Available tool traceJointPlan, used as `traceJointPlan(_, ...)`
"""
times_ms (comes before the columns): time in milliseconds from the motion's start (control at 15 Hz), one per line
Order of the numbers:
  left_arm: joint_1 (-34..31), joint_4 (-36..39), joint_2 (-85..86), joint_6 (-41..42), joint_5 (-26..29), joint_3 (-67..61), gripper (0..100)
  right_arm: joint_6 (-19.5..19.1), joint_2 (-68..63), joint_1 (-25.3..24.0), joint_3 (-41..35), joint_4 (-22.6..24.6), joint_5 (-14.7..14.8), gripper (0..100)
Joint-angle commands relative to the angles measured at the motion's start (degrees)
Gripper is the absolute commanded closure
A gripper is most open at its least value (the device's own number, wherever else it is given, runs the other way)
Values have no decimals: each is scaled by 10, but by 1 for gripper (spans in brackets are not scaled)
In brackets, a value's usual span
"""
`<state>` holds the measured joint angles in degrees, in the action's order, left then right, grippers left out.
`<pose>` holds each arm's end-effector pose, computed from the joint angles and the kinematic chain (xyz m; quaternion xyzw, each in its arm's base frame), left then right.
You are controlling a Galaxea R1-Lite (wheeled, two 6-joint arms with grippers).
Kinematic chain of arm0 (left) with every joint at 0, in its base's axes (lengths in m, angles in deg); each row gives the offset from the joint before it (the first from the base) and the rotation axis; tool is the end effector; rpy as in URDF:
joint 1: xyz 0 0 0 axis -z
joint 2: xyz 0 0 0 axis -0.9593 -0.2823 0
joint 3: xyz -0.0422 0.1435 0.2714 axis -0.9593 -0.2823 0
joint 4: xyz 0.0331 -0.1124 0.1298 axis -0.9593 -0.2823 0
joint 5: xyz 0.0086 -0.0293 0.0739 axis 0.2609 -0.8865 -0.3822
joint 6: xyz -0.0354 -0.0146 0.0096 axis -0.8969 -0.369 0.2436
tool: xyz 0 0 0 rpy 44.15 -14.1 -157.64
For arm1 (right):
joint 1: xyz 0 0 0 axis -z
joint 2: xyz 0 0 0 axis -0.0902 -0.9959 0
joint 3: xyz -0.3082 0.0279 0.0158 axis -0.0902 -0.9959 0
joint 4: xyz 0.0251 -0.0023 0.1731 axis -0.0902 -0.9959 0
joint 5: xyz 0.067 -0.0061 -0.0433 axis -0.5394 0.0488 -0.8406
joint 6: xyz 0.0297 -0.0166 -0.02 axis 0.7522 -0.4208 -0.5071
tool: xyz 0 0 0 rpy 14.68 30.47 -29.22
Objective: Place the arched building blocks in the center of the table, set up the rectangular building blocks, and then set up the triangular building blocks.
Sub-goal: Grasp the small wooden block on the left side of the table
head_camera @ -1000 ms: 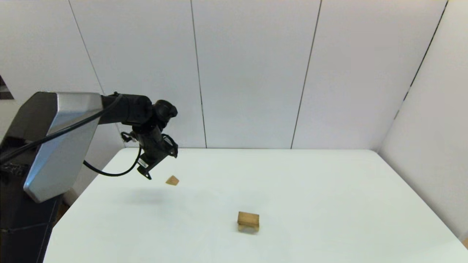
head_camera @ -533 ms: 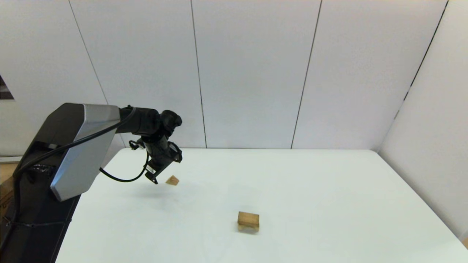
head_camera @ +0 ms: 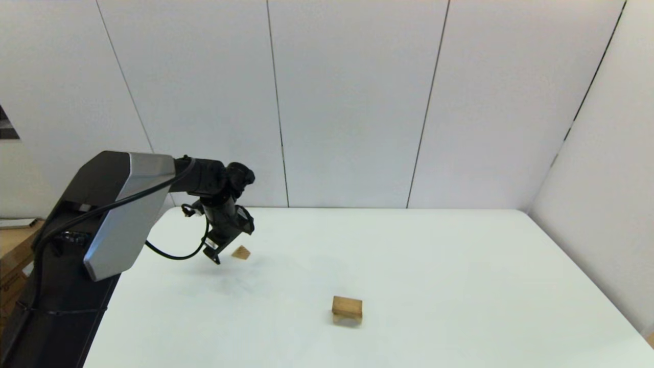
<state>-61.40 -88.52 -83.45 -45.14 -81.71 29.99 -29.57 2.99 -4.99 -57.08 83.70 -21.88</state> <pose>0.4492 -0.0922 0.0479 -0.3598 0.5153 0.3026 0.7166 -0.0356 0.0010 0.0742 -0.0183 0.0276 0.0104 0.9994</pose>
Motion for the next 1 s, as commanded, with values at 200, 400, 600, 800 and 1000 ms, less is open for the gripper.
traceJointPlan(200, -9, 18, -28, -5, 0, 0, 0, -1, 0, 0, 0, 0, 0, 0)
traceJointPlan(400, -10, 27, -32, -4, 0, 0, 0, -1, 0, 0, -1, 0, 0, 0)
traceJointPlan(600, -12, 30, -35, -3, 0, 0, 0, -1, 0, 0, -1, 0, 0, 0)
traceJointPlan(800, -14, 32, -36, -2, -1, 0, 0, -1, 0, 0, -1, 1, 0, 0)
traceJointPlan(1000, -15, 37, -40, -1, -2, 0, 0, -1, 0, 0, -1, 0, 0, 0)
